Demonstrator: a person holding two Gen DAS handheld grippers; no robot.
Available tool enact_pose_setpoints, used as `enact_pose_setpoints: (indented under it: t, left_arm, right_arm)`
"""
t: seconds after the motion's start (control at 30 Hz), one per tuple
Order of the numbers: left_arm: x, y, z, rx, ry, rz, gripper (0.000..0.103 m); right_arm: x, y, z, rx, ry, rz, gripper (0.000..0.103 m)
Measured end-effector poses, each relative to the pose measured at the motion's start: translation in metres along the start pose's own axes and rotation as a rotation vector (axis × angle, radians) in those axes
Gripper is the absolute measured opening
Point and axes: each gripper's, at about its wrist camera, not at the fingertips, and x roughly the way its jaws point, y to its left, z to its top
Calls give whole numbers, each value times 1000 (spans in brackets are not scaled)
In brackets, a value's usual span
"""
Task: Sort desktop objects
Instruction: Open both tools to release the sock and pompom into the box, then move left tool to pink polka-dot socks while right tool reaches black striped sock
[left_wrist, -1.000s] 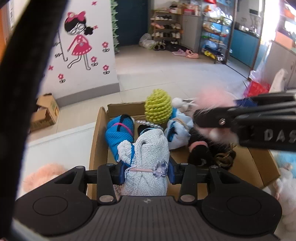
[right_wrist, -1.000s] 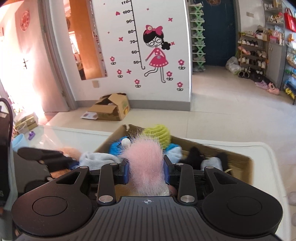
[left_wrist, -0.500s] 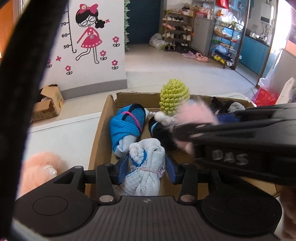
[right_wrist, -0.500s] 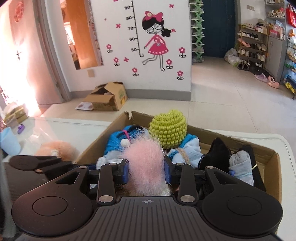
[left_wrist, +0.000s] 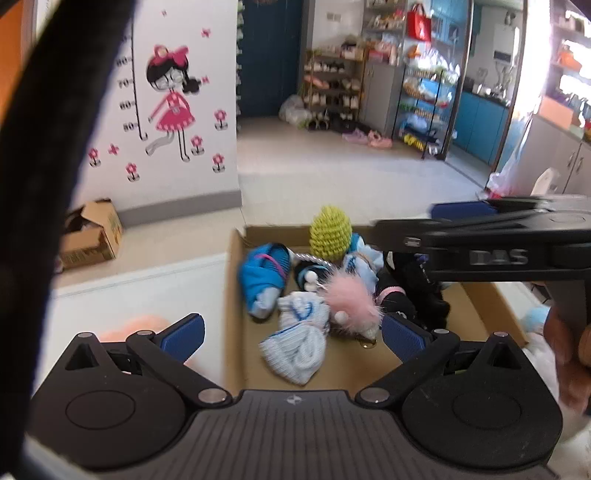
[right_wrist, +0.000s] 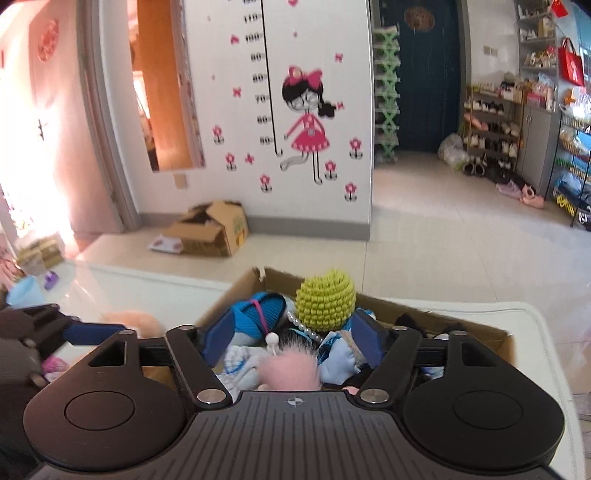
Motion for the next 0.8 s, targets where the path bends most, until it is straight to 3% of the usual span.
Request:
enact_pose_setpoints:
  t: [0.17,0.4,0.57,0.8]
  left_arm:
    - [-56,20,-20,7,-20,45,102]
    - [-115,57,-77,-48,-43,138,102]
    - [-108,81,-106,-117,30,178,102]
    - [-90,108,-99,-203,30,212,102]
  right_arm:
    - [-55,6,-13,-15,-49,47,85]
    - [-127,26,-76,-82,-67,122,95]
    - [-137,45,-116,-99,-16,152,97]
    - [-115,98,-126,-114,25,201,97]
